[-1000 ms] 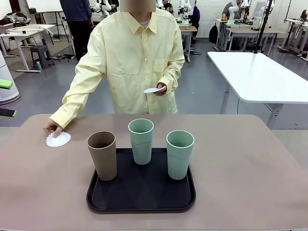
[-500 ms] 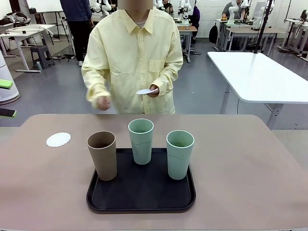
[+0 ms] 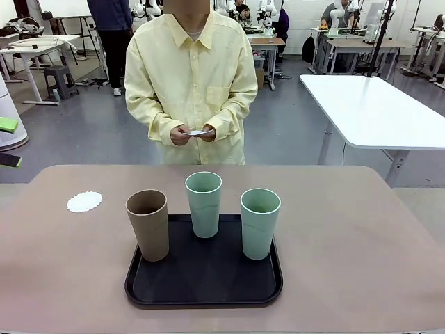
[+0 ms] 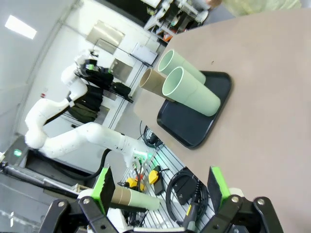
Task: Place coasters on the table and set cups on them.
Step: Pick up one Reusable plastic cup and place it on a coaster set by the human.
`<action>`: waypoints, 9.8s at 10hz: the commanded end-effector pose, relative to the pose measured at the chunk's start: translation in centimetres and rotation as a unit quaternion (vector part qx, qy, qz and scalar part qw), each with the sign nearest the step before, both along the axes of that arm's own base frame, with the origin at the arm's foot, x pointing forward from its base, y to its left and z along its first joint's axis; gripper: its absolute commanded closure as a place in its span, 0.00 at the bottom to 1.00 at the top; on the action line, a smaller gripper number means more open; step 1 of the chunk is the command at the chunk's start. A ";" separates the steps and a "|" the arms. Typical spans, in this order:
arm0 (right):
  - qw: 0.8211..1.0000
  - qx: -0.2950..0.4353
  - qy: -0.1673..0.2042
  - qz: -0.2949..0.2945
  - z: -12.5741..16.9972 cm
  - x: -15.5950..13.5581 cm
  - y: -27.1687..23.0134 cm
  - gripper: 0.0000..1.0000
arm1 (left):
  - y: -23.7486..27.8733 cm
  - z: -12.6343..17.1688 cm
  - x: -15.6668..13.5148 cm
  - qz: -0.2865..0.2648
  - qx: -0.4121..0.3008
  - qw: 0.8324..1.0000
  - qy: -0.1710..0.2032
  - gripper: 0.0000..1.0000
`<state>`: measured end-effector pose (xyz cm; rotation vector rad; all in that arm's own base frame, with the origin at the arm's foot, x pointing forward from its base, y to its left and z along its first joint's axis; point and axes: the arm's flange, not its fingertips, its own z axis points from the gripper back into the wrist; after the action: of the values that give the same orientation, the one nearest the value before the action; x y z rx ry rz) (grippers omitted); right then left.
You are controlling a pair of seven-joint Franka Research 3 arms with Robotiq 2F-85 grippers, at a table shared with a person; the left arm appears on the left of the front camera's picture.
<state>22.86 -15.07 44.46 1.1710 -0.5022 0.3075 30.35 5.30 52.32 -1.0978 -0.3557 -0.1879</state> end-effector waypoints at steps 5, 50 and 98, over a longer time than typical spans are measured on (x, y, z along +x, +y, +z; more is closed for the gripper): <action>1.000 0.006 -0.004 0.003 0.0 0.1 0.0 0.00 | -6.4 0.0 3.2 -0.267 0.341 0.883 -0.180 0.00; 1.000 0.006 -0.004 0.003 0.0 0.1 0.0 0.00 | -12.4 -25.7 9.7 -0.285 -0.049 0.808 -0.513 0.00; 1.000 0.006 -0.004 0.003 0.0 0.1 0.0 0.00 | 9.9 -11.0 14.9 -0.065 0.062 0.836 -0.541 0.17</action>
<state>22.93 -14.94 44.39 1.1716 -0.4923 0.3081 44.98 15.80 41.05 -0.8574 -1.2005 -1.0090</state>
